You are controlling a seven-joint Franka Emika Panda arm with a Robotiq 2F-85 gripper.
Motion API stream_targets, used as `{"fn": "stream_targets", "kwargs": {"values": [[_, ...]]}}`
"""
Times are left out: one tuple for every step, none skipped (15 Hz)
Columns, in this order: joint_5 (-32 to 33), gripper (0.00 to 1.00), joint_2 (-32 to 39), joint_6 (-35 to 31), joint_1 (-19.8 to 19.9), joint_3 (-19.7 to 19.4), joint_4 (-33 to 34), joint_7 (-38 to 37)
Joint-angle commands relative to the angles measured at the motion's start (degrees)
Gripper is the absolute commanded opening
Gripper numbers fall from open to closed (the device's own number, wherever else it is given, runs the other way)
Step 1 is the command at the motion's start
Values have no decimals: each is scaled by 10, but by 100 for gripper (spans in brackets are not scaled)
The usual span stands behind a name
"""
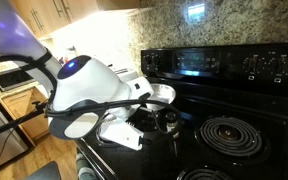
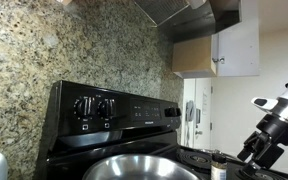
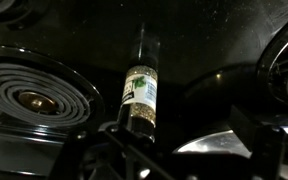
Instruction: Pick up the spice bottle from the stove, shake it above the pan, then put it back on the stove
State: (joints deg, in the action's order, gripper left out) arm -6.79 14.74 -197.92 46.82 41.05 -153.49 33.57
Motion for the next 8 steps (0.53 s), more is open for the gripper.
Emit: {"fn": "stream_targets", "kwargs": {"values": [[19, 100, 22, 0, 1, 5, 23, 5], [18, 100, 28, 0, -4, 2, 30, 5], [20, 100, 36, 0, -4, 2, 35, 4], [7, 100, 34, 0, -18, -10, 37, 6], [4, 100, 39, 0, -19, -12, 39, 3], [-3, 100, 34, 0, -29, -21, 39, 4], [-11, 100, 32, 0, -39, -31, 37, 6], [-20, 100, 26, 0, -47, -40, 37, 3]]}}
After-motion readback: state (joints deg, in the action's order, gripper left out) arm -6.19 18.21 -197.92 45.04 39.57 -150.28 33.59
